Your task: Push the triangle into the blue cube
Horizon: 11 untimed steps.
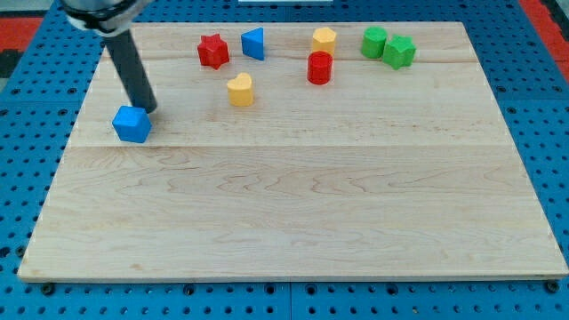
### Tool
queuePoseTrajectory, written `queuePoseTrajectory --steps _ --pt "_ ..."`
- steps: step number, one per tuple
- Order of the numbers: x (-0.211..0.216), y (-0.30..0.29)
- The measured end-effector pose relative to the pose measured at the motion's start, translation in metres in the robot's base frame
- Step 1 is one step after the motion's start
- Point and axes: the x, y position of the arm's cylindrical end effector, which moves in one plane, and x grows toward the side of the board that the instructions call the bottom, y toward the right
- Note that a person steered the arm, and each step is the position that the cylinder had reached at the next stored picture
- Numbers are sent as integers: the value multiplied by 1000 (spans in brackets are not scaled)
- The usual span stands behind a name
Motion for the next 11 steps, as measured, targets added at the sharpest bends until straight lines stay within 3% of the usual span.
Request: queuePoseTrajectory --steps 2,3,5,8,9,11 --pt "0 7" --pt "7 43" --pt "14 215" --pt "-108 172" --pt "-123 225" --pt "-148 154"
